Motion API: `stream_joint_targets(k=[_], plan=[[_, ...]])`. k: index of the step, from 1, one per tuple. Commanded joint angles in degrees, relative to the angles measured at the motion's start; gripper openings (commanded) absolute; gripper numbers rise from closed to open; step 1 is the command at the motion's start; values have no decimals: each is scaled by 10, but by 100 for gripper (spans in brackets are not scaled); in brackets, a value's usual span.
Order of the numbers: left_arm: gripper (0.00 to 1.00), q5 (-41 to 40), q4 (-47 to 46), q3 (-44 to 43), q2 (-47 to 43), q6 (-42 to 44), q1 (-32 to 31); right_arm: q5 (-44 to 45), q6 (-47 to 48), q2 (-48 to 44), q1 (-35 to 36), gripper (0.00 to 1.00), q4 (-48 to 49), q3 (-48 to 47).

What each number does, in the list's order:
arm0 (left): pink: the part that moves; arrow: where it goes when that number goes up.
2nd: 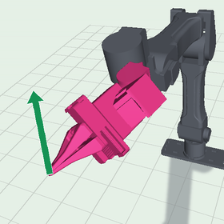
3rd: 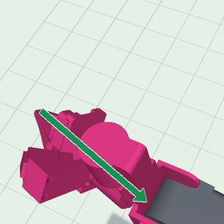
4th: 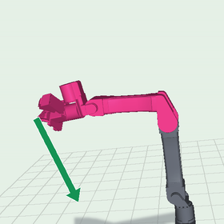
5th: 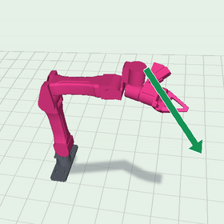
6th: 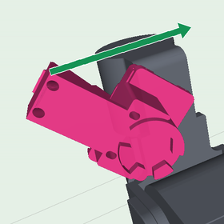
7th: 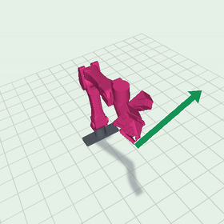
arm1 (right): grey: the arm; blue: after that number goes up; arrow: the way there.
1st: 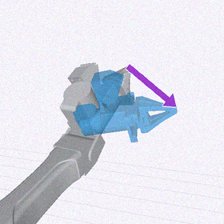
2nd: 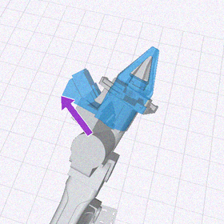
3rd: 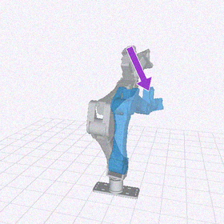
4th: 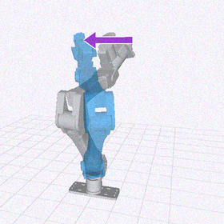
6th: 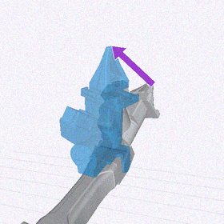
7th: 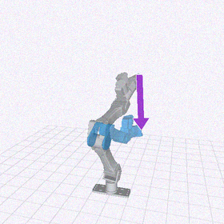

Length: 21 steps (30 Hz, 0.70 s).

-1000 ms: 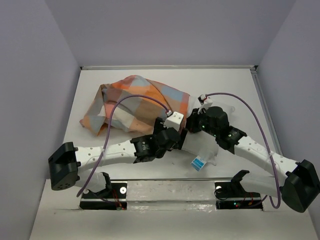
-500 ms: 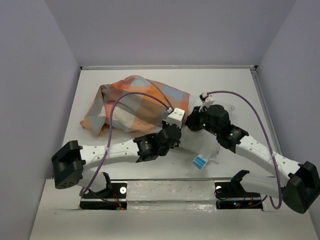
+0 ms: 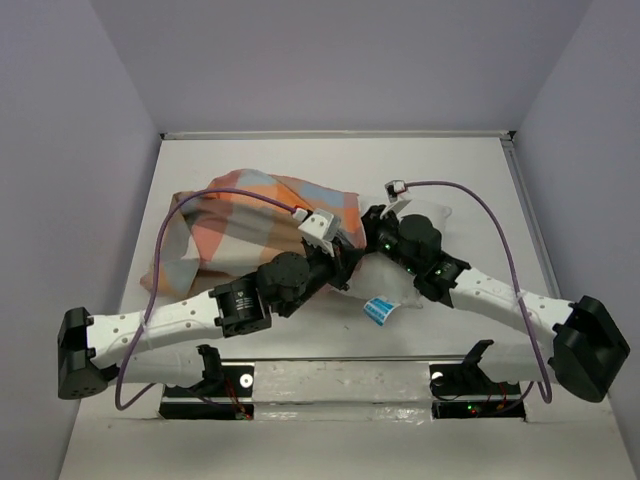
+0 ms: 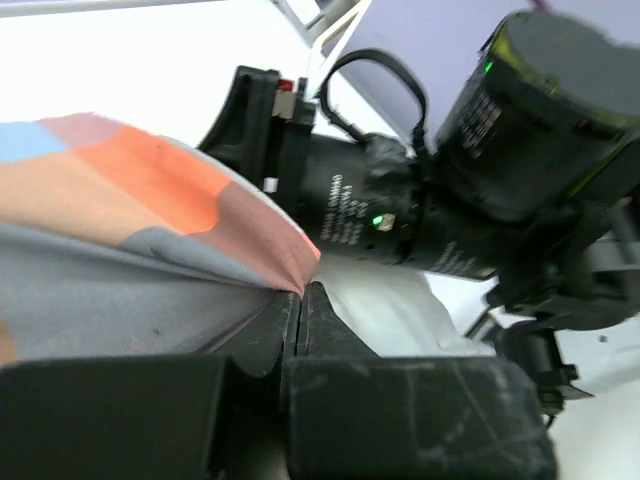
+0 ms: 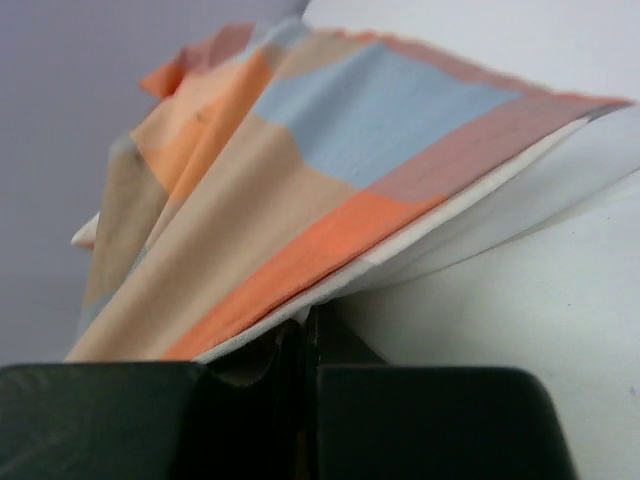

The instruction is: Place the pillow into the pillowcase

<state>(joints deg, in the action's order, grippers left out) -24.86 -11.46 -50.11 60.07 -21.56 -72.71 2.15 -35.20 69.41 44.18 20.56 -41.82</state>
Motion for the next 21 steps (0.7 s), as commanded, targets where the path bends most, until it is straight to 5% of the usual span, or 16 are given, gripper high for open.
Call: stream_joint_targets(k=[1, 7, 11, 14, 16, 21], plan=[[0, 166, -175, -8, -54, -47, -20, 141, -69, 39, 54, 0, 267, 8], [0, 213, -278, 81, -60, -106, 25, 321, -33, 101, 135, 0, 317, 9], [0, 178, -235, 81, -58, -73, 29, 398, -22, 18, 135, 0, 268, 61], [0, 202, -211, 70, -58, -61, 92, 450, 29, -42, 135, 0, 263, 86], [0, 246, -231, 44, -45, -63, 160, 464, 88, -104, 135, 0, 258, 90], [0, 333, -222, -145, 111, -25, 199, 498, 121, -171, 135, 0, 157, 76]])
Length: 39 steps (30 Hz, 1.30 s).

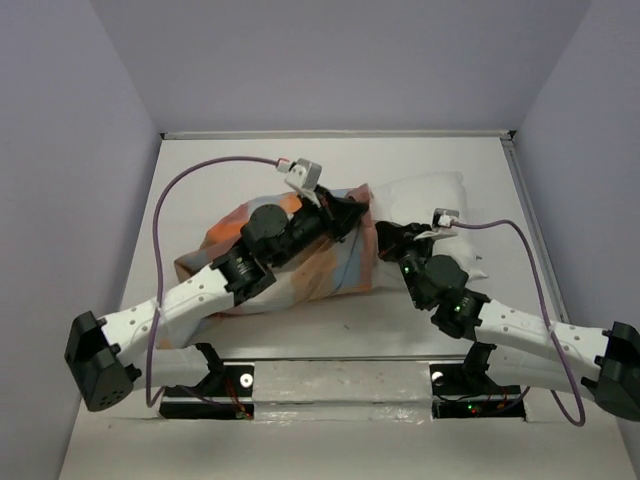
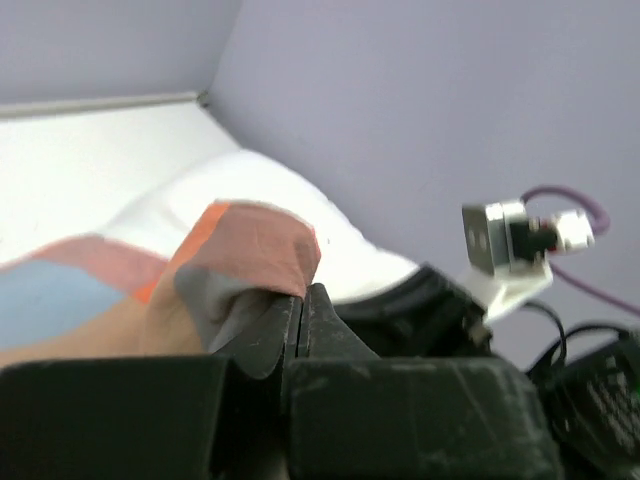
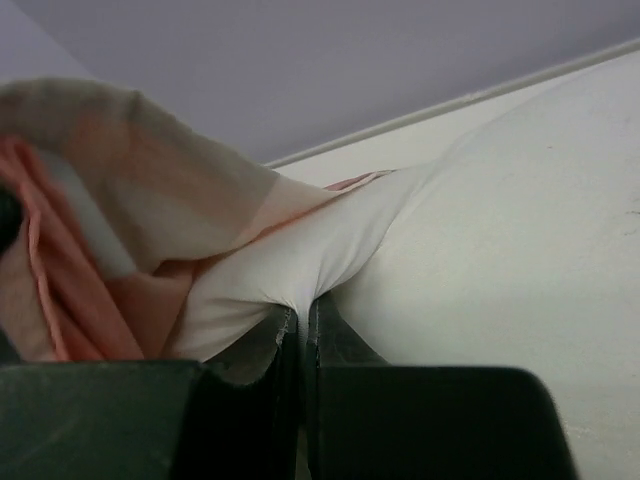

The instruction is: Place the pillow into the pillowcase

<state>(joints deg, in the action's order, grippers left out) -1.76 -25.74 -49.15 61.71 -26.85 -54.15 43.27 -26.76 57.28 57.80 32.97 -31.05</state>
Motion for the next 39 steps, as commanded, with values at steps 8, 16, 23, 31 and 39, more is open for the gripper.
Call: stream_joint_targets(k=[8, 16, 23, 31, 39], plan=[[0, 67, -6, -136, 106, 51, -13, -42, -87, 78, 4, 0, -34, 1], [65, -68, 97, 159, -165, -78, -36, -207, -73, 116, 4, 49, -106, -53], [92, -106, 220, 53, -225, -26, -39, -264, 2, 10, -23, 79, -389, -118], [86, -196, 256, -124, 35, 113, -45, -328, 21, -67, -199, 12, -476, -159], [82, -316, 329, -284, 262, 266, -32, -361, 20, -46, -236, 0, -465, -171]])
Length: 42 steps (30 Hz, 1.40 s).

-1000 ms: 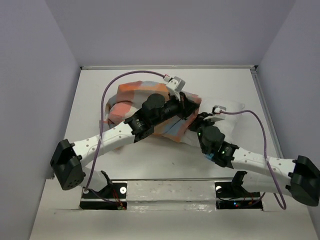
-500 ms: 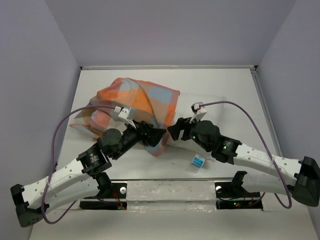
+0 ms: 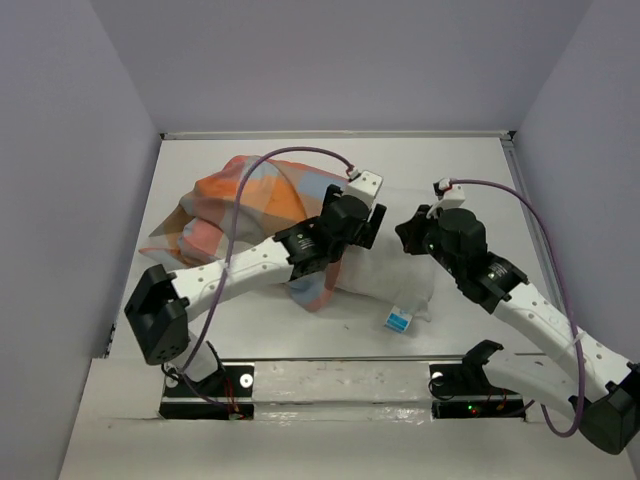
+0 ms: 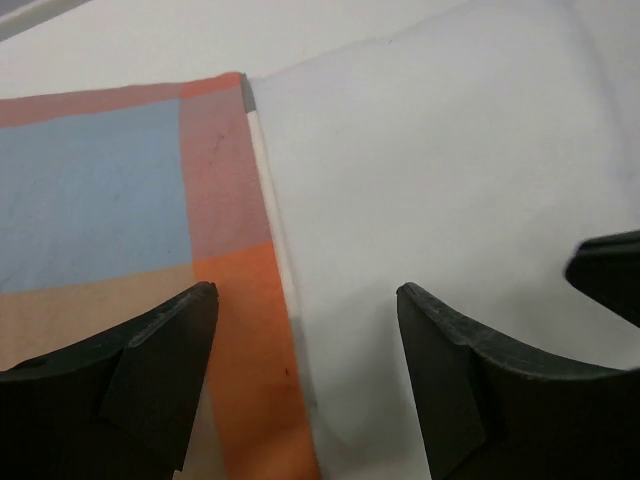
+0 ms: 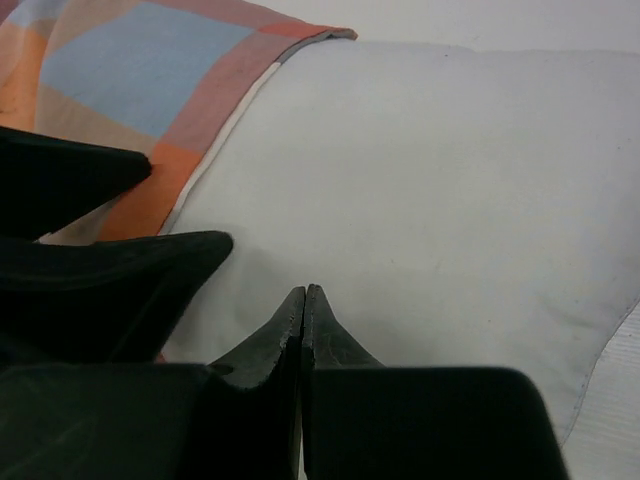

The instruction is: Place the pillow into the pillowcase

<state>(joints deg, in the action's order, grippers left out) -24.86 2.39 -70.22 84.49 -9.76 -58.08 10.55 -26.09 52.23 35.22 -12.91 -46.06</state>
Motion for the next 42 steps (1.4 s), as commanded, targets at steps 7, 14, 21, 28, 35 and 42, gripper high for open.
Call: stream_joint_targets(k=[7, 14, 21, 28, 35, 42], plan=[[79, -151, 48, -121, 146, 154, 30, -56, 14, -4, -16, 0, 17, -8], [68, -233, -19, -110, 184, 188, 36, -48, 16, -10, -16, 0, 22, -1], [43, -235, -119, -101, 191, 197, 68, -44, 19, 7, -32, 0, 33, 0], [6, -115, -156, -130, 138, 120, 90, -178, 109, 73, -102, 21, 64, -45], [0, 4, -143, -99, 74, 70, 92, -271, 246, 239, -129, 100, 54, -163], [0, 92, -161, -80, 30, 30, 104, -456, 236, 347, -129, 96, 30, -185]])
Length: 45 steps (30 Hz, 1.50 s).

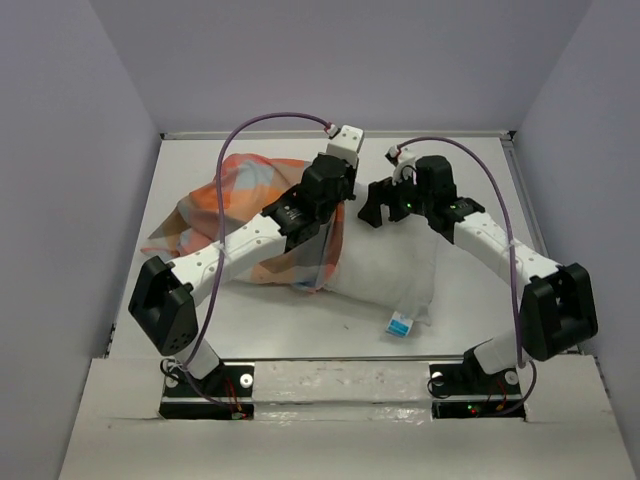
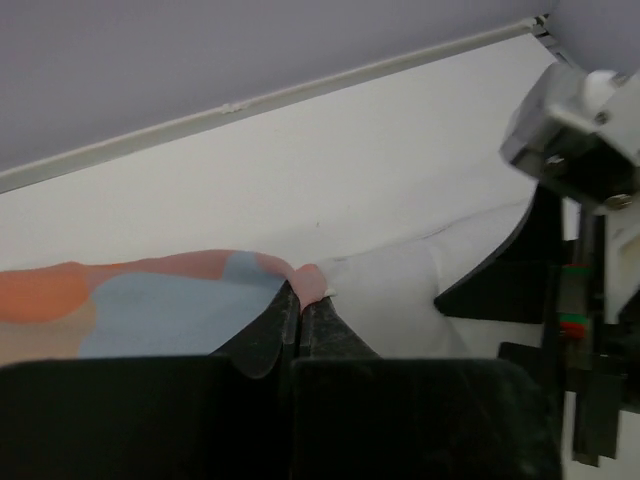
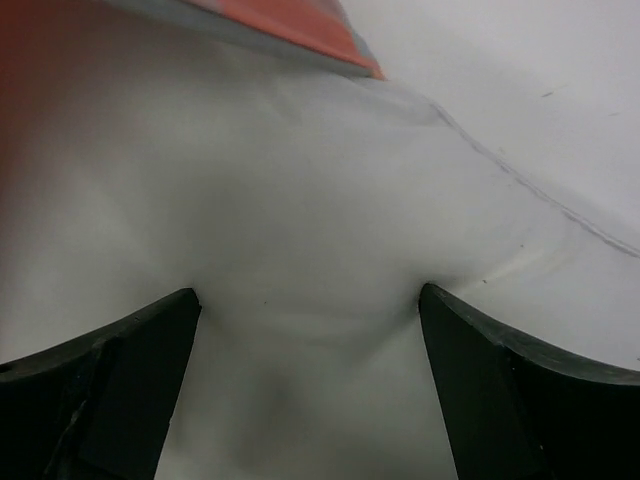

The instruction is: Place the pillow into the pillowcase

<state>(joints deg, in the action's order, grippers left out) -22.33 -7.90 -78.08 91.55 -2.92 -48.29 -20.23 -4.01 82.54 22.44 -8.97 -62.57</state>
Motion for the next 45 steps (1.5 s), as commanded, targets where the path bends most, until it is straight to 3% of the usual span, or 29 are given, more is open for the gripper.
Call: stream_joint_targets(k=[1, 2, 4, 5, 6, 7, 10, 14, 18, 23, 28, 32, 36, 40, 42, 45], plan=[[0, 74, -60, -2, -42, -39, 8, -163, 9, 50, 8, 95, -7, -15], [0, 90, -63, -3, -42, -41, 12, -190, 6, 53, 19, 92, 5, -5], [0, 105, -66, -12, -37, -53, 16, -240, -10, 33, 56, 63, 44, 18], [0, 113, -67, -15, -37, -57, 19, -255, -24, 32, 65, 42, 44, 18], [0, 128, -69, -19, -33, -65, 21, -269, -59, 1, 71, 4, 101, 45], [0, 136, -72, -20, -31, -71, 21, -287, -81, -17, 77, 0, 169, 60], [0, 195, -88, -11, -40, -120, 21, -259, -140, -89, 77, 0, 260, 96], [0, 293, -159, 42, -82, -222, 19, -170, -164, -141, 77, 0, 294, 94], [0, 301, -178, 91, -142, -270, -7, -69, -185, -123, 77, 0, 330, 91], [0, 280, -172, 126, -198, -305, -89, 136, -299, -68, 66, 0, 509, 154], [0, 264, -206, 187, -245, -375, -124, 290, -390, -31, 60, 0, 606, 210], [0, 281, -209, 158, -213, -358, -124, 355, -422, -34, 109, 0, 618, 240], [0, 265, -164, 92, -161, -320, -89, 385, -370, -139, 183, 0, 627, 289], [0, 250, -134, 54, -125, -307, -63, 391, -334, -209, 183, 0, 522, 267], [0, 262, -139, 64, -122, -314, -67, 408, -319, -200, 163, 0, 475, 231], [0, 250, -139, 96, -127, -320, -85, 322, -381, -139, 86, 0, 433, 196]])
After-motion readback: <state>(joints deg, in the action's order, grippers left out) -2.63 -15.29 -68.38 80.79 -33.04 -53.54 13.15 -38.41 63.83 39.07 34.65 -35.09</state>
